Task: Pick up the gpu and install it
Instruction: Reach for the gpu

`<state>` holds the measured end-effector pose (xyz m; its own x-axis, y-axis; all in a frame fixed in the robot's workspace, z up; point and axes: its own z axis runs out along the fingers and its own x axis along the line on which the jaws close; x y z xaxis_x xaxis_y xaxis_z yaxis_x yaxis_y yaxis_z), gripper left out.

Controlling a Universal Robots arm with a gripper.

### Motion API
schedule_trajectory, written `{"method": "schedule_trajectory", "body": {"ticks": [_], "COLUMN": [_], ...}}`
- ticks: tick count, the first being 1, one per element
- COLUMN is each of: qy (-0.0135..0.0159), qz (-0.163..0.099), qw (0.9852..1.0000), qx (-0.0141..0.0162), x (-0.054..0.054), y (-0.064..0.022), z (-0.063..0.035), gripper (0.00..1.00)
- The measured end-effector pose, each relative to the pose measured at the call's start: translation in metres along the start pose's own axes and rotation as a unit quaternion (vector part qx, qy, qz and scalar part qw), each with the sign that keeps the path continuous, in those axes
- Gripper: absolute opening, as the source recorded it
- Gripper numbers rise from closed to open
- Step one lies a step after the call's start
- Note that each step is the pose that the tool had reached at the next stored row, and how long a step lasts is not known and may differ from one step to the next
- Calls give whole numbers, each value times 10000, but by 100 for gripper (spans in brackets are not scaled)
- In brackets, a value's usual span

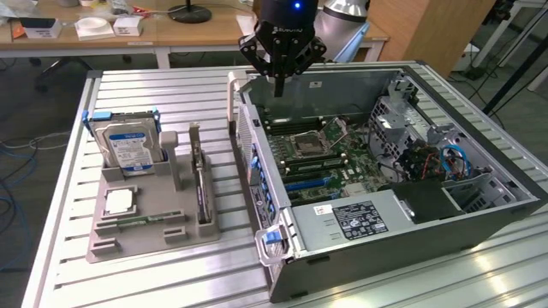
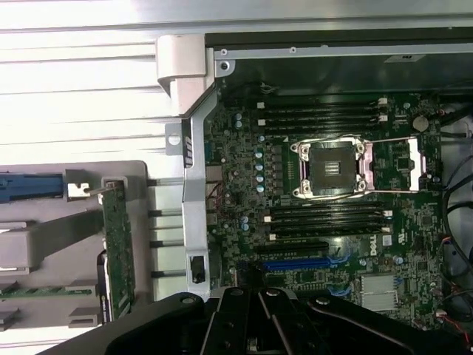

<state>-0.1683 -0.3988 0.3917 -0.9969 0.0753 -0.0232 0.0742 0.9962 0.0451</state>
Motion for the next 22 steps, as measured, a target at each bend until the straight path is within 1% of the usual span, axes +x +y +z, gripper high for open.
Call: {"method": "schedule_trajectory", "body": {"ticks": [22], "qy": [-1], "qz": [0], "qw": [10000], "qx": [0], "x": [193], "y": [-15], "z": [1], "gripper": [11]}}
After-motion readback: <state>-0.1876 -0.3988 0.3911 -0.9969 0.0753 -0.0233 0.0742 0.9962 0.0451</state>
